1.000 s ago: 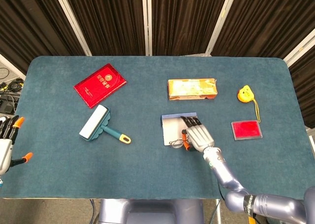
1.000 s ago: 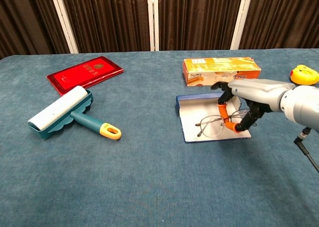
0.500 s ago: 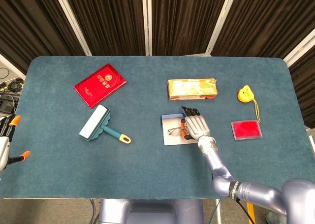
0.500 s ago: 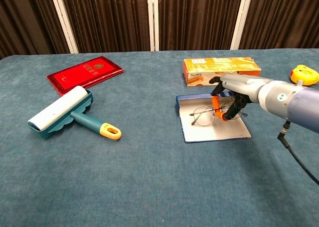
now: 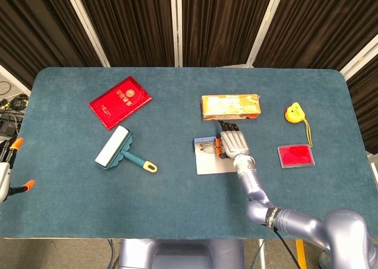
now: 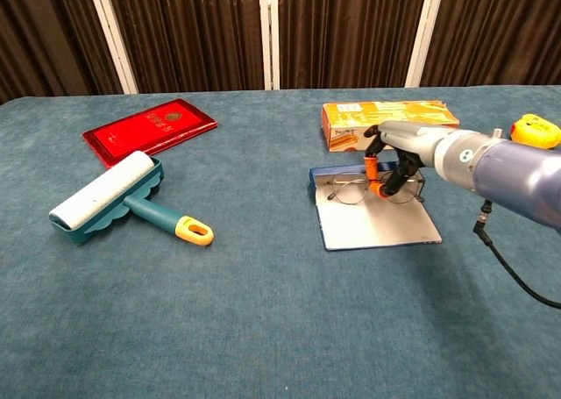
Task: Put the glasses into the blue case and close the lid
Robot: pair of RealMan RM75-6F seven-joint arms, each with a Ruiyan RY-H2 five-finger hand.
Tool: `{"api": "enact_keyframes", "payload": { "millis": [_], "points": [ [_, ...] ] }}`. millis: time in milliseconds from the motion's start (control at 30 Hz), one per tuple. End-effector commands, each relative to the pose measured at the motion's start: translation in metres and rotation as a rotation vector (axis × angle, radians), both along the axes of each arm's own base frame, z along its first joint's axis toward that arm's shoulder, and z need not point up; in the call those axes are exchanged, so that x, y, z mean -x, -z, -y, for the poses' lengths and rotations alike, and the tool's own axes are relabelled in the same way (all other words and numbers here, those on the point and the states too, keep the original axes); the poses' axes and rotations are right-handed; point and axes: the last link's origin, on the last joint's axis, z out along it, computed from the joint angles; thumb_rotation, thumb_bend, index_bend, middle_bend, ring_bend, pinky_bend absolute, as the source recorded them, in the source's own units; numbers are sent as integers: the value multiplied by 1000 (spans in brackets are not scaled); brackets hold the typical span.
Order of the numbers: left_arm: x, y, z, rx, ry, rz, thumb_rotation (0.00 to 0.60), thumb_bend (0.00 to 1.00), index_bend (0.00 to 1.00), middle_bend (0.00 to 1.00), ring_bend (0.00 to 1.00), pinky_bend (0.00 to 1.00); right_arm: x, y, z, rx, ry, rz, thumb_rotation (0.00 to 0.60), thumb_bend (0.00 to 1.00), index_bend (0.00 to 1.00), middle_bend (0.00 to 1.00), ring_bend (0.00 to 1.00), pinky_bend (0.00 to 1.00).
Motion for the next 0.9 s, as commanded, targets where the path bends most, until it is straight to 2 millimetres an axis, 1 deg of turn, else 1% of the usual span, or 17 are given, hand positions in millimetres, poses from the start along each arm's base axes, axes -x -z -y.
{"api": "enact_keyframes", "payload": {
  "millis": [33,100,133,167,200,267,367,567,733,900],
  "points": [
    [0,0,0,-2,0,0,600,0,0,0,0,0,-4,2,0,9,-21,-16,600,376,548,0,0,0],
    [0,-1,0,-3,-2,2,600,0,0,0,0,0,-5,2,0,23,-28,-19,600,302,331,0,0,0],
    [1,-1,0,-3,-2,3,600,0,0,0,0,0,-5,1,0,30,-31,-19,600,266,253,0,0,0],
    [1,-1,0,-3,-2,4,600,0,0,0,0,0,-6,1,0,41,-36,-19,600,214,152,0,0,0],
    [1,-1,0,-1,-3,5,600,0,0,0,0,0,-7,-1,-1,62,-51,-22,600,170,76,0,0,0],
    [1,-1,0,0,-2,5,600,0,0,0,0,0,-8,-3,-2,80,-69,-18,600,111,14,0,0,0],
    [0,0,1,4,1,3,600,0,0,0,0,0,-11,-7,-6,92,-95,0,600,74,0,0,0,0],
    [1,1,0,6,-4,1,600,0,0,0,0,0,-10,-4,-13,65,-137,-29,600,59,0,0,0,0],
    [3,1,-1,6,-10,-1,600,0,0,0,0,0,-11,7,-15,63,-195,-76,600,55,0,0,0,0],
    [5,1,-3,7,-22,0,600,0,0,0,0,0,-15,19,-11,60,-199,-67,600,55,0,0,0,0]
  ]
}}
